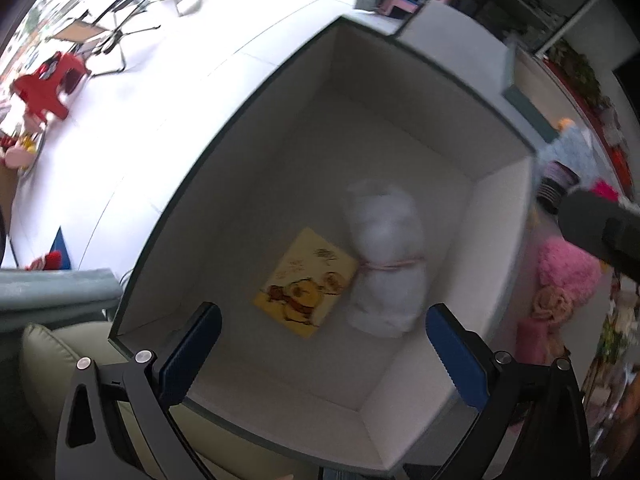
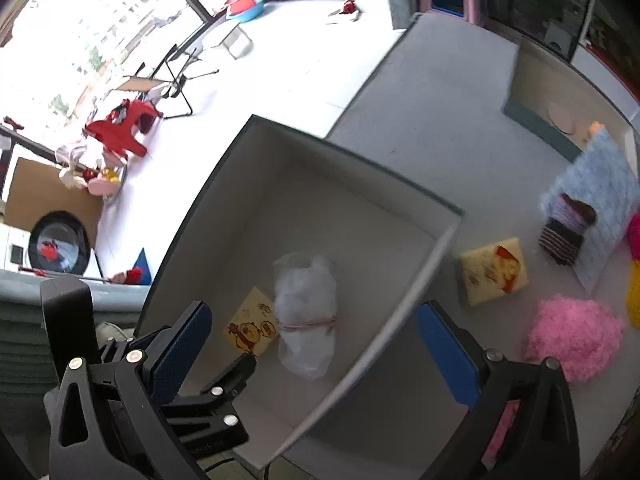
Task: Organize soft objects
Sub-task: 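Open both tools to drop the tissue pack and bundle into the box, then move both tools back toward the remaining soft objects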
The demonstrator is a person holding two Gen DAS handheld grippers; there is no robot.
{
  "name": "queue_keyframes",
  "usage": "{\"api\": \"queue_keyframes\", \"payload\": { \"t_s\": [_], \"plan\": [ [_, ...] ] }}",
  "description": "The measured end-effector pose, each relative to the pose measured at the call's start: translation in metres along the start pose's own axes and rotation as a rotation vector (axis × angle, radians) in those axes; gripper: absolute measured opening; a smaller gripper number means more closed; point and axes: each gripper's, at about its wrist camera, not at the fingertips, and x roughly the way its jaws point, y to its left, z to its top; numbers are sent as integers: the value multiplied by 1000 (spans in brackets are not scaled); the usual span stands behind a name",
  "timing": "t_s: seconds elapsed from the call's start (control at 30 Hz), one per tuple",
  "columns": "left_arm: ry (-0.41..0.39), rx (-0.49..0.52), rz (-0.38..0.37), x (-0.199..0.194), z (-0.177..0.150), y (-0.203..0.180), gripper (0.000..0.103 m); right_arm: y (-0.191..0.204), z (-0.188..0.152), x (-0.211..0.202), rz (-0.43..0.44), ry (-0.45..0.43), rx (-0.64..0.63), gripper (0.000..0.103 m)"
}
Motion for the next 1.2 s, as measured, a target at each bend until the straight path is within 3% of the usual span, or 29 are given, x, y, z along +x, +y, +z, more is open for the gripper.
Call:
{"api": "queue_keyframes", "payload": {
  "t_s": [0.2,0.43,0.57,0.77,0.97,1.07,1.2],
  "plan": [
    [-7,126,-36,-19,-3,-55,103,-66,-31,-34,-38,-20,105,103],
    [22,287,-93,-30,-27,-128,103,-167,-113,-58,-124,40,368,103],
    [91,390,-87,-5,-50,-180,103,-220,-169,-67,-149,97,533,103],
    [164,394,-76,45,-65,-230,103,-258,-227,-83,-177,118,664,103],
    [177,393,7,85,-67,-249,103,-281,-264,-93,-192,122,727,103],
    [181,345,-7,88,-64,-234,103,-290,-279,-96,-194,131,744,103],
    [117,355,137,77,-60,-208,103,-296,-282,-95,-188,130,747,103]
  ]
}}
